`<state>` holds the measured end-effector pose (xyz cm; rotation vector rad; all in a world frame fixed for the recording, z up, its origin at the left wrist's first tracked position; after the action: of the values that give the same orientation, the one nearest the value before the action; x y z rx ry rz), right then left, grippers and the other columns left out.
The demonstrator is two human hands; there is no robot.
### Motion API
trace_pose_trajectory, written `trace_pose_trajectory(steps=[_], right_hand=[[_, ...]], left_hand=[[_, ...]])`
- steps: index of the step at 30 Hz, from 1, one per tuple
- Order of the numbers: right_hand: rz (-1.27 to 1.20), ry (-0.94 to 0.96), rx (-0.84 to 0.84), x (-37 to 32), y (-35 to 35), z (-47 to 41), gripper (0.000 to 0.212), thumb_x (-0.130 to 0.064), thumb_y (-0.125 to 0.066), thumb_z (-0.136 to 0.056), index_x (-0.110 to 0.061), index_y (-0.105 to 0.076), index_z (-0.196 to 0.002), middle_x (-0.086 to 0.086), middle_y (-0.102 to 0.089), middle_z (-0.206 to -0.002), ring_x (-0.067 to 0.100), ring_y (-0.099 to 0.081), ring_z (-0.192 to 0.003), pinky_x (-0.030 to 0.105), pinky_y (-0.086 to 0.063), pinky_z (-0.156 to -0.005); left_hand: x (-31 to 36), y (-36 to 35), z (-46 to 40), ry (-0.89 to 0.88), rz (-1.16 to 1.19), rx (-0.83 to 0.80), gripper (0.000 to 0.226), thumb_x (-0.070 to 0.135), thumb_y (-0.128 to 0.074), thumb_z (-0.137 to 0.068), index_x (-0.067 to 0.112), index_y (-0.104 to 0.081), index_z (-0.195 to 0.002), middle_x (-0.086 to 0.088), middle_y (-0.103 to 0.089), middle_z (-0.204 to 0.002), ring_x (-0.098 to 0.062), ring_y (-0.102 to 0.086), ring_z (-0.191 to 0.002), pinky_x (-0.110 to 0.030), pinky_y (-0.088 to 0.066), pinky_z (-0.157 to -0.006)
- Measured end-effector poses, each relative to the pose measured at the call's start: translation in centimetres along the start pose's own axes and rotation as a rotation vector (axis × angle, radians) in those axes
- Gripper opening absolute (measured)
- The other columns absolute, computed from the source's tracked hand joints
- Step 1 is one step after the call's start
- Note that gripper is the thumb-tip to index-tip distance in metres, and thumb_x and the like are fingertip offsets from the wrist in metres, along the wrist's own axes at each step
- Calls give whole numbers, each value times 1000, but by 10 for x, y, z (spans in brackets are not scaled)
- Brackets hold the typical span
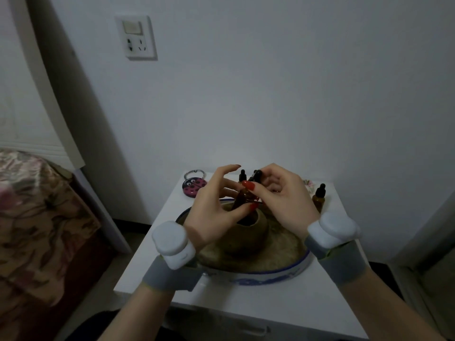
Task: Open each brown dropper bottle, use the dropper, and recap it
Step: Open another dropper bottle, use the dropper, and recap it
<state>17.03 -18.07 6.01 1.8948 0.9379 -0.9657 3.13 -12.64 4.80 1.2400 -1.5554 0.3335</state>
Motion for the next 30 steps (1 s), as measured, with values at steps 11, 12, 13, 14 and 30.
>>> trace_pose_trajectory(steps=[11,12,13,14,30], right_hand=[[-58,9,-2,-2,-9,-2,12,-26,-71,-84,-17,-65,-89,-6,-68,-76,5,-65,-69,16,-52,-64],[-57,13,-9,-3,-9,-2,11,-25,-71,-83,-17,-65,-89,-6,-68,-76,5,-65,-69,16,-52,-64],[-51,17,-15,-4,-9,-2,11,-25,-71,-83,-17,-65,-88,-5,-68,-76,7,-65,-70,17,-53,-65],[-44,19,-20,-5,-8,-1,12,-25,-72,-83,-16,-66,-89,-2,-68,-77,11,-66,-71,19,-54,-66],[-11,28,-84,-16,-10,2,20,-25,-71,-81,-9,-67,-92,5,-68,-80,18,-65,-76,27,-56,-73]], left_hand=[[0,2,11,-65,-201,127,36,30,-83,-71,24,-69,-104,16,-69,-91,4,-63,-89,-5,-46,-78],[0,3,12,-69,-204,146,35,30,-82,-71,23,-70,-103,13,-69,-91,2,-64,-88,-6,-47,-78],[0,4,13,-68,-201,155,34,30,-82,-71,22,-71,-103,11,-70,-91,1,-64,-87,-7,-47,-78],[0,4,13,-58,-187,154,34,29,-82,-71,21,-72,-103,10,-70,-92,0,-64,-87,-8,-48,-78],[-9,9,20,60,59,17,29,28,-83,-71,30,-74,-98,12,-75,-88,-6,-70,-84,-15,-52,-75]])
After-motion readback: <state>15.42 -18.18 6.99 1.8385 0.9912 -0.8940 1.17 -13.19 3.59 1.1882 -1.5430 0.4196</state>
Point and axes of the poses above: each hand's wrist, its own z-axis away from the middle knuckle, its own y-axis out of the back of the hand, x = y × z, the point moved 5 cm from there along -z, towards the middle knuckle
